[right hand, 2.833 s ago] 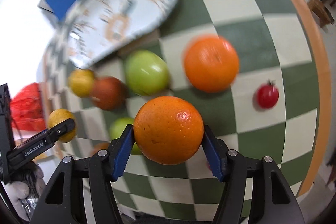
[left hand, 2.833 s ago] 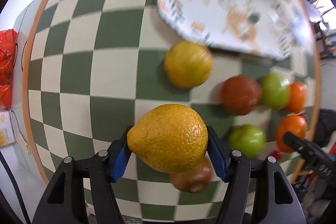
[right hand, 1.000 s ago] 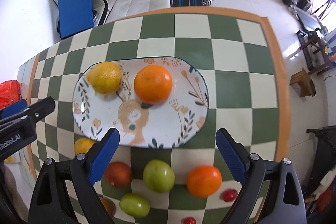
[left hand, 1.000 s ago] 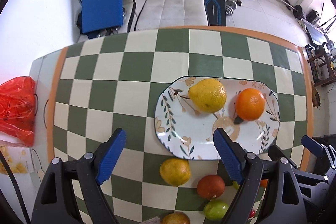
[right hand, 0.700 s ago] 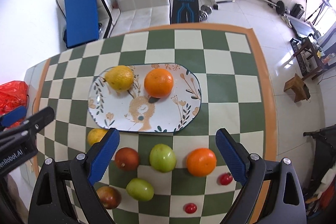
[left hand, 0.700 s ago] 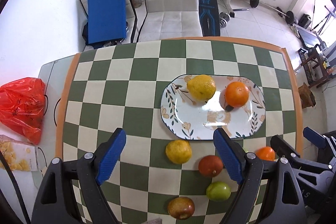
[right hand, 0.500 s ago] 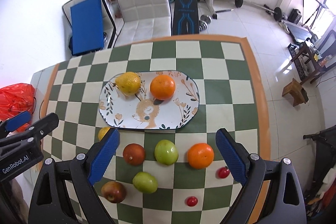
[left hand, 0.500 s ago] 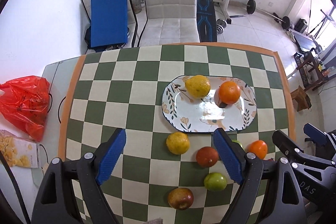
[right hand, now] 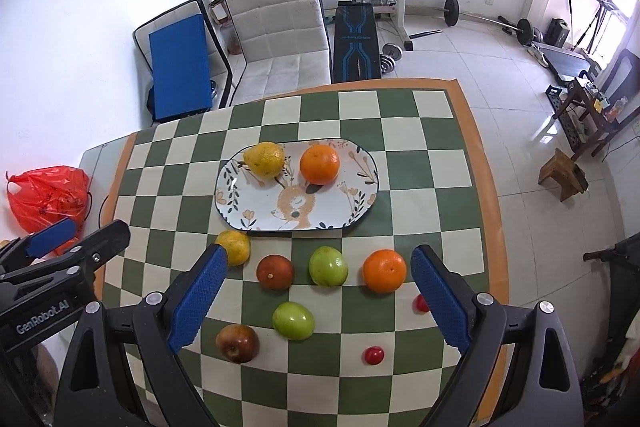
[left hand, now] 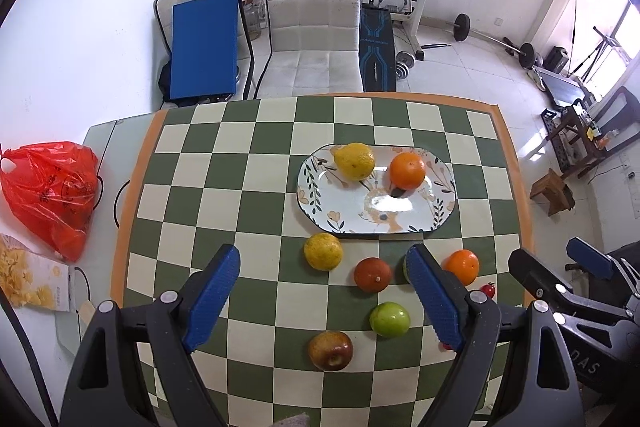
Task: Organize fruits
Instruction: 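Grasp the red apple with left while right reaches toward the green apple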
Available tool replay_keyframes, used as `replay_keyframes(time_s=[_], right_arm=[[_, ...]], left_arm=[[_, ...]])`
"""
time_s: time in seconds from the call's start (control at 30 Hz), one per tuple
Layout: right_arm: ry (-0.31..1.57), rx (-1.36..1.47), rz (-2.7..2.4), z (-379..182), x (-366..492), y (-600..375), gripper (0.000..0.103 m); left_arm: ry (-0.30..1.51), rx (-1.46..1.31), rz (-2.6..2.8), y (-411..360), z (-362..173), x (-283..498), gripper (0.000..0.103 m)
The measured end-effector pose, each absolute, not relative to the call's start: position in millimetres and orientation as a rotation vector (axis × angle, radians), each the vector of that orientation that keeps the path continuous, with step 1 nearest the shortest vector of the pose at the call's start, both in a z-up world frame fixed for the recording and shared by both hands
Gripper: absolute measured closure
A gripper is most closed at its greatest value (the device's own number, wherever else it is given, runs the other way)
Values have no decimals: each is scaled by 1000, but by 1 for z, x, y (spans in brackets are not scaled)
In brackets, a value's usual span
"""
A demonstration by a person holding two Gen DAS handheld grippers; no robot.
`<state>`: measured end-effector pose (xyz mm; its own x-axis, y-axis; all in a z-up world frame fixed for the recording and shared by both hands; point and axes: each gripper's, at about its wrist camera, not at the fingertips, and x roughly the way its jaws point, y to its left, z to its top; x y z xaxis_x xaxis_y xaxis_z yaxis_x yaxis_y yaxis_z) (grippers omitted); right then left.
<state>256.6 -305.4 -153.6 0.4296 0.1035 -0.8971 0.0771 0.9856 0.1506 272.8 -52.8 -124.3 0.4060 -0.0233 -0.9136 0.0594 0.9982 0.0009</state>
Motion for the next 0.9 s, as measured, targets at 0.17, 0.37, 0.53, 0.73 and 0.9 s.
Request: replay_keyframes(time_s=[0.17, 0.37, 0.53, 0.73, 0.9], right_arm=[[1156, 210, 31, -171, 253, -309, 8], [1365, 304, 119, -269, 251, -308, 8], [1511, 266, 192, -357, 250, -277, 20], [1608, 211, 245, -417, 249, -241, 39], [1603, 192, 208, -413, 237, -254, 40]], left_arm=[[1168, 41, -11, -44, -138, 278, 0], [1340, 74, 5, -32, -213, 267, 0], [1560, 70, 91, -13, -292, 237, 0], [1634, 65, 143, -3, -324, 221, 0], [1663, 86, 49, -26, -331, 221, 0]])
